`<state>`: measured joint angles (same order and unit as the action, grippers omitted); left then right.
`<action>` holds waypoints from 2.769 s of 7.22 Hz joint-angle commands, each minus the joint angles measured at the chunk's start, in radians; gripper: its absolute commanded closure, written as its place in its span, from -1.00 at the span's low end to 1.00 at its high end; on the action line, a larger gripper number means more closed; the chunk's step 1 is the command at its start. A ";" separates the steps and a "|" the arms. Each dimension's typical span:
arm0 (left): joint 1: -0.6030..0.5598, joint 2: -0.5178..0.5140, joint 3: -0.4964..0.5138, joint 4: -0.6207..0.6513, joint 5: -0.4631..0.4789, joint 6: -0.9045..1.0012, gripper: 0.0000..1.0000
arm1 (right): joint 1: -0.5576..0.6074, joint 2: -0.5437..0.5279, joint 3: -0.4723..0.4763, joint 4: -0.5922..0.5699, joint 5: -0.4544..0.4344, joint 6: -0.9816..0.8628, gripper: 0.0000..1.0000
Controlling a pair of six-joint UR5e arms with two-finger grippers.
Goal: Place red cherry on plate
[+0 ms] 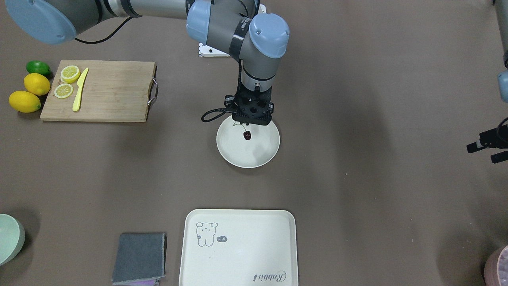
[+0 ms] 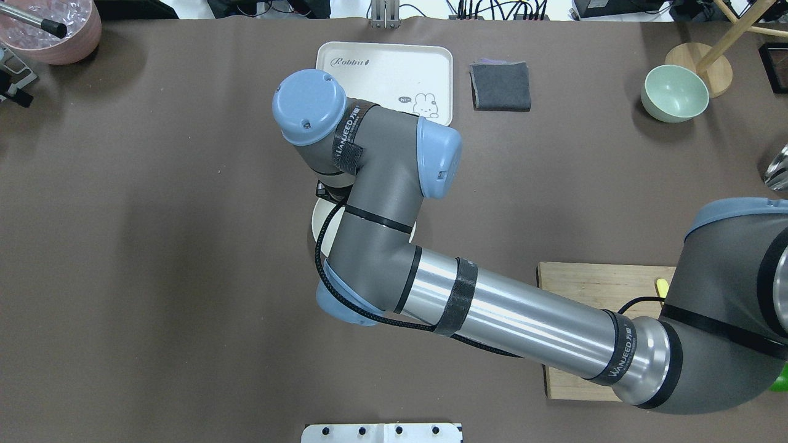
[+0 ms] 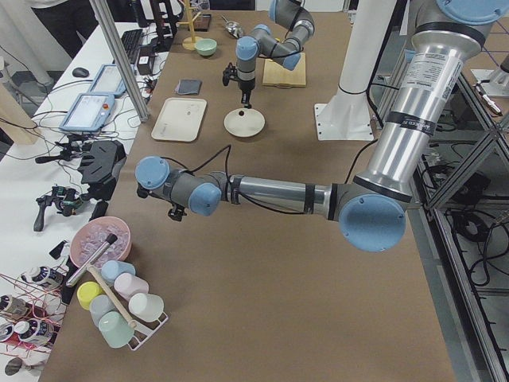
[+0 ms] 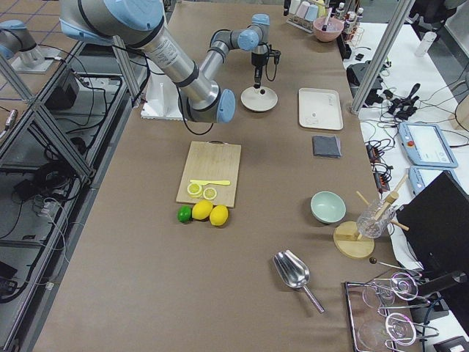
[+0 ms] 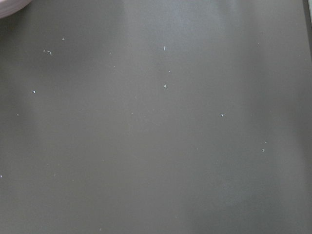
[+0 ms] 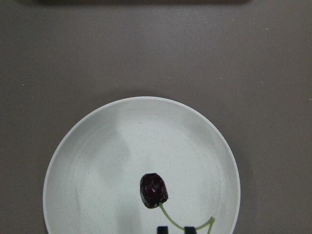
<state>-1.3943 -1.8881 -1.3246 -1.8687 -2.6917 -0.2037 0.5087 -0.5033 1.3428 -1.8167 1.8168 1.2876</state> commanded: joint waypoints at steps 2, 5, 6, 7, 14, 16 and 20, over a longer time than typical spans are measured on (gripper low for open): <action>-0.002 -0.002 0.001 0.002 0.001 0.000 -0.96 | -0.012 -0.006 -0.042 0.039 -0.022 -0.004 1.00; -0.002 0.000 -0.001 0.002 0.000 0.000 -0.96 | -0.064 -0.015 -0.077 0.094 -0.085 0.030 0.20; -0.002 0.000 -0.002 0.002 0.000 0.000 -0.96 | -0.065 -0.015 -0.076 0.094 -0.085 0.035 -0.63; -0.002 0.000 -0.002 0.002 0.000 0.000 -0.96 | -0.067 -0.017 -0.070 0.093 -0.086 0.041 -0.97; -0.002 0.000 -0.016 0.010 0.003 0.001 -0.96 | 0.240 -0.368 0.677 -0.270 0.210 -0.190 -0.99; -0.002 0.000 -0.022 0.010 0.018 0.004 -0.96 | 0.377 -0.502 0.712 -0.288 0.272 -0.420 -0.99; 0.001 -0.003 -0.022 0.086 0.066 0.012 -0.96 | 0.664 -0.766 0.637 -0.282 0.374 -1.013 -0.99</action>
<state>-1.3937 -1.8897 -1.3474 -1.8205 -2.6324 -0.1993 1.0870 -1.1961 2.0369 -2.1014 2.1670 0.4723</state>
